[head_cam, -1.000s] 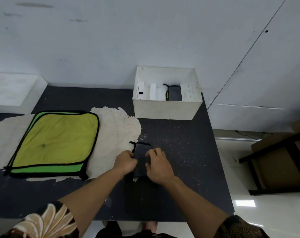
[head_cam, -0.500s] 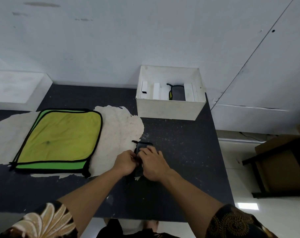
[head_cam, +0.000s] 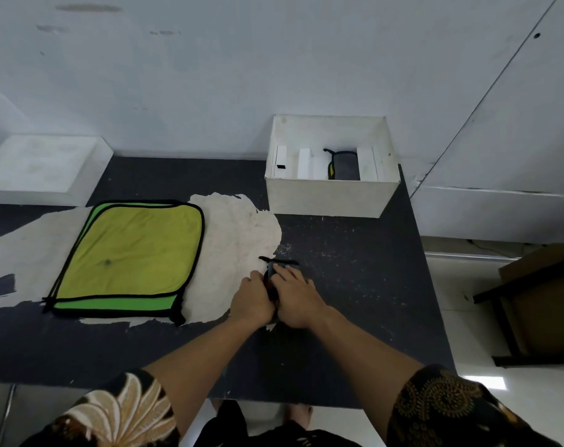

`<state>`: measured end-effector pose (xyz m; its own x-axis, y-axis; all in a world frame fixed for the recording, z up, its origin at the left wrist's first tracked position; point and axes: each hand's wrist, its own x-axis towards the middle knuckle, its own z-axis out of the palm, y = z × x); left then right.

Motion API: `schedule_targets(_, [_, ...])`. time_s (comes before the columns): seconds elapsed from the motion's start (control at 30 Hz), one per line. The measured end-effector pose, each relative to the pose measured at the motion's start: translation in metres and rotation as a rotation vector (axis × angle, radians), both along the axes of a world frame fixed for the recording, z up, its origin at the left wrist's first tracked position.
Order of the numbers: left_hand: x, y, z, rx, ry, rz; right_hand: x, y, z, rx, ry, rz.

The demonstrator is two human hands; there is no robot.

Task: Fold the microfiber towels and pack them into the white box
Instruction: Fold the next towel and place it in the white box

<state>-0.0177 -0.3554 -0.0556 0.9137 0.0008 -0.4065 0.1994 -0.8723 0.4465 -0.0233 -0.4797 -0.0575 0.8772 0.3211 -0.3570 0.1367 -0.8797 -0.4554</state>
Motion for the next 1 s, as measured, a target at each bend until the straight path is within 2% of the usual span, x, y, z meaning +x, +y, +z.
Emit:
schedule_targets(0.07, [-0.004,0.000,-0.002,-0.029,0.020,0.006,-0.008,0.001,-0.001,0.061,-0.169,-0.195])
schedule_targets(0.13, [-0.006,0.002,-0.004,-0.054,0.036,0.008,-0.016,0.003,-0.004,0.105,-0.210,-0.457])
schedule_targets(0.2, [-0.008,0.006,-0.005,-0.067,0.056,0.002,-0.017,0.003,-0.005,0.191,-0.074,-0.667])
schedule_targets(0.37, [-0.007,0.013,0.000,-0.124,0.096,-0.032,-0.002,0.002,0.000,0.511,0.310,-0.978])
schedule_targets(0.47, [-0.007,0.018,0.001,-0.170,0.126,-0.064,0.001,0.002,0.001,0.606,0.413,-0.990])
schedule_targets(0.6, [-0.009,0.019,0.004,-0.255,0.161,-0.114,-0.004,0.002,0.009,0.686,0.396,-1.010])
schedule_targets(0.8, [-0.001,0.013,0.037,-0.343,-0.014,-0.118,-0.015,0.012,0.033,0.914,0.258,-1.035])
schedule_targets(0.93, [0.002,0.015,0.064,-0.417,-0.082,-0.119,-0.016,0.022,0.060,1.072,0.086,-1.050])
schedule_targets(1.0, [0.006,0.015,0.079,-0.430,-0.174,-0.130,-0.015,0.024,0.076,1.127,0.016,-1.044])
